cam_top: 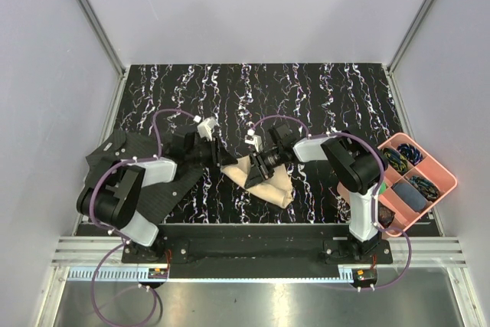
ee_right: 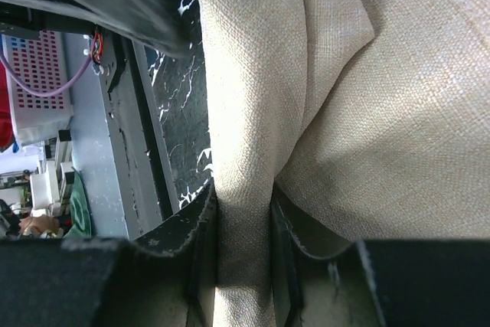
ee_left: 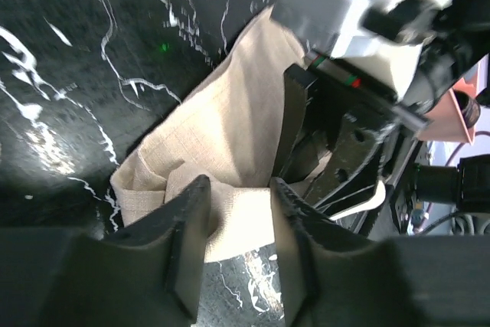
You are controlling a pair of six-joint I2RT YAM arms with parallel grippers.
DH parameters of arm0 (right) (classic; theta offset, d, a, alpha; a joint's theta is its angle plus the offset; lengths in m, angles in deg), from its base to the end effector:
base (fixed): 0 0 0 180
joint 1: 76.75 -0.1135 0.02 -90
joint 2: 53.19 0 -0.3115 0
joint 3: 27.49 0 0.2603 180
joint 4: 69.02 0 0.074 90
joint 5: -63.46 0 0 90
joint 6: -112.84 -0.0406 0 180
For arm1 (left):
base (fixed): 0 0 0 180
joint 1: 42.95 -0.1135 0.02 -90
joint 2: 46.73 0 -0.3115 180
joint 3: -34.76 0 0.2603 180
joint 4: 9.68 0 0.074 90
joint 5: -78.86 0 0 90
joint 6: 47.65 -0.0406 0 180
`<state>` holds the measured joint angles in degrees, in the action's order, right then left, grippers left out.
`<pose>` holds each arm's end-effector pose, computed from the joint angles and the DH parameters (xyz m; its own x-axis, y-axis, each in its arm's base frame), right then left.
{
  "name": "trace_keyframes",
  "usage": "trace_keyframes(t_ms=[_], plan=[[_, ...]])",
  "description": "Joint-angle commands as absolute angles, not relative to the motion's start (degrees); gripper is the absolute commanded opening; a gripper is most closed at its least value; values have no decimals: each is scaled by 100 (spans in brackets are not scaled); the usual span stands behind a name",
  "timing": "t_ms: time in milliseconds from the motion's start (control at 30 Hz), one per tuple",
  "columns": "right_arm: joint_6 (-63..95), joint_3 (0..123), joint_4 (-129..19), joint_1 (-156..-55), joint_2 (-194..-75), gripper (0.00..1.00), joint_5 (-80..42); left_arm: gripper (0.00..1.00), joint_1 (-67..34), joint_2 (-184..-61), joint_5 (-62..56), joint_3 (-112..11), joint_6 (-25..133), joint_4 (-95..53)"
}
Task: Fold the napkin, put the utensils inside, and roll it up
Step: Roll the napkin with the utensil
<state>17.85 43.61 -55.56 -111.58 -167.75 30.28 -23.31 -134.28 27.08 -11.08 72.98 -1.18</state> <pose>0.3015 0.2512 0.1371 -0.7450 -0.4604 -0.4827 -0.6251 0.2292 0.7461 0.2643 -0.1210 0.1935 -0.8268 -0.1299 -0.5473 0.3839 0.5808 -0.7179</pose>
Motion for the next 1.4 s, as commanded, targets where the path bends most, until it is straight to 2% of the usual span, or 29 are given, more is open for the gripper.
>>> trace_keyframes(t_ms=[0,267,467,567,667,700,833,1000,1167,1367], plan=[[1774,4463,-5517,-11146,-16991,33,3103,35,-2256,-13734,2929,-1197,7320,310],[1739,4499,-5517,-11120,-17052,33,3015,20,-2185,-14025,2956,-1293,7311,187],[1687,4481,-5500,-11094,-17000,35,2779,0,-2168,-14156,2868,-1311,7311,99],[1660,4472,-5500,-11094,-16921,39,2577,0,-2168,-14165,2763,-1276,7276,72],[1625,4463,-5447,-11094,-16658,52,2322,0,-2168,-14192,2553,-1337,7241,-156],[1634,4481,-5342,-11085,-16465,61,2234,0,-2168,-14235,2517,-1363,7241,-226],[1791,4630,-4815,-11094,-15990,69,1715,0,-2168,-14385,2428,-1539,7258,-498],[2055,4727,-4340,-11234,-15358,72,873,0,-2168,-14526,2411,-1688,7249,-657],[2644,4569,-4287,-12156,-14707,73,-990,0,-2159,-14701,2428,-1856,7214,-868],[2934,4446,-4330,-12790,-14740,72,-2056,0,-2168,-14816,2385,-2014,7276,-1017]])
